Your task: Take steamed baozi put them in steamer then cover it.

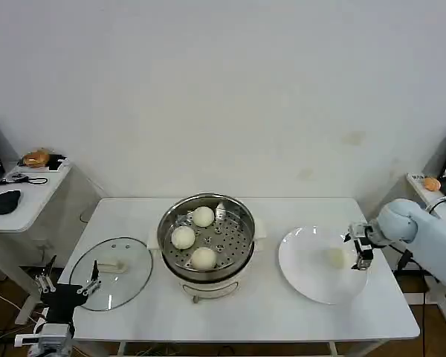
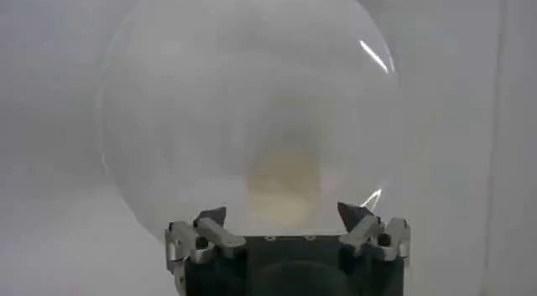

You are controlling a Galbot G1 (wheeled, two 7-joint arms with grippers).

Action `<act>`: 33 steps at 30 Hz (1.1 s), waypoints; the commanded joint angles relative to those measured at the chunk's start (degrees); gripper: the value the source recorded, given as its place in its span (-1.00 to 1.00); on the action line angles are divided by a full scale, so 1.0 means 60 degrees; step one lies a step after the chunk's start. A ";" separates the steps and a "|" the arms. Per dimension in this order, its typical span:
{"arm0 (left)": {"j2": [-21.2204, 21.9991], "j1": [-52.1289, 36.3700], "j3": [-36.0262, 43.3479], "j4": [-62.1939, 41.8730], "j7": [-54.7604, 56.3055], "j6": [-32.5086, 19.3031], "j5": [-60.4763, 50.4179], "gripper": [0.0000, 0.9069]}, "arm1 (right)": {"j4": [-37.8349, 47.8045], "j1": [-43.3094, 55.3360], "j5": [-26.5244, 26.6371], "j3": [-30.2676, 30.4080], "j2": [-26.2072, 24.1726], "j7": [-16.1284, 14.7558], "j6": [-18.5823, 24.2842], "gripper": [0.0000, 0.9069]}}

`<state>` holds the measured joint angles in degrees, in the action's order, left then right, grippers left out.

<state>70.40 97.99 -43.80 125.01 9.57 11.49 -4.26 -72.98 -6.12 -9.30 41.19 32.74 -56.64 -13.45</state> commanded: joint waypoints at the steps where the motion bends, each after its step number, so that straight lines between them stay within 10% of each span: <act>1: -0.0021 -0.0015 -0.0019 -0.0064 -0.0007 -0.0002 0.0011 1.00 | 0.1041 -0.0446 -0.0314 -0.0398 0.0846 0.0033 0.0112 1.00; 33: 0.0075 -0.0027 -0.0044 -0.0061 0.0011 -0.0004 0.0015 1.00 | 0.0786 0.0172 -0.0192 -0.0225 0.0725 -0.0433 -0.0208 0.49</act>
<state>70.83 97.84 -44.11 124.60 9.62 11.46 -4.16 -66.15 -6.86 -11.47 39.06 38.30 -58.43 -14.35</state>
